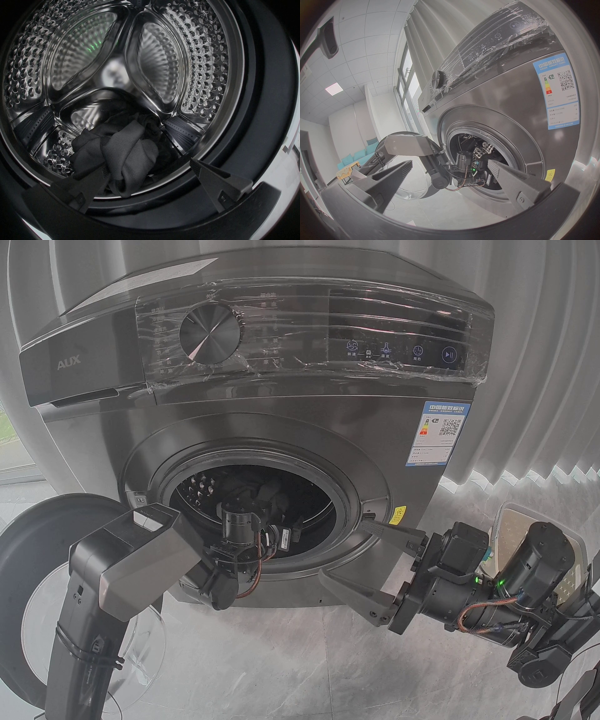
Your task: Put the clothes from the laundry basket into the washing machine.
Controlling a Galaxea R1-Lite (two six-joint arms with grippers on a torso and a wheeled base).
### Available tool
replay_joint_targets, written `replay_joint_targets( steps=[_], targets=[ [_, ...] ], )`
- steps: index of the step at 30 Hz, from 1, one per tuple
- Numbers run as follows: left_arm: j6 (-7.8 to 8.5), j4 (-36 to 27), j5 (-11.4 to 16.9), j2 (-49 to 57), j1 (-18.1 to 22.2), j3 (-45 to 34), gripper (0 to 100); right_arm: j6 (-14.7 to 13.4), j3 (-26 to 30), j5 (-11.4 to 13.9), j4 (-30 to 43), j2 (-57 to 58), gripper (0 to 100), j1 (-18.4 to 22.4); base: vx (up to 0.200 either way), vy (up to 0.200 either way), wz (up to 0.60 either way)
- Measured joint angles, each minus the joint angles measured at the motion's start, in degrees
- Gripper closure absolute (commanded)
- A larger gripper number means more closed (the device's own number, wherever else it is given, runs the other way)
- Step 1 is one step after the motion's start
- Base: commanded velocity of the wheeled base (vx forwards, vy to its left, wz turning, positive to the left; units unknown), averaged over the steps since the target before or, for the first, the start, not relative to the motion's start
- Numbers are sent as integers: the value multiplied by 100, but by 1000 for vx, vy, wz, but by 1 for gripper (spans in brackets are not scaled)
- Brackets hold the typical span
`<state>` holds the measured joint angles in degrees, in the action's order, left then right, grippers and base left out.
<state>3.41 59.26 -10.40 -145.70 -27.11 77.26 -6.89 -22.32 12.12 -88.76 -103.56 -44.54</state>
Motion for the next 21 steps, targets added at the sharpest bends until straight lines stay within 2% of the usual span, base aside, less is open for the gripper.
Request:
replay_joint_targets(
  steps=[13, 21],
  targets=[
    [-90, 33, 0, 1025, -229, -1467, 0, 2, -24, -2, 0, 22, 0, 0, 0, 0, 0],
    [-252, 244, 4, 1921, -478, -2631, 0, 2, -24, -2, 2, 56, 0, -13, 0, 0, 0]
  ],
)
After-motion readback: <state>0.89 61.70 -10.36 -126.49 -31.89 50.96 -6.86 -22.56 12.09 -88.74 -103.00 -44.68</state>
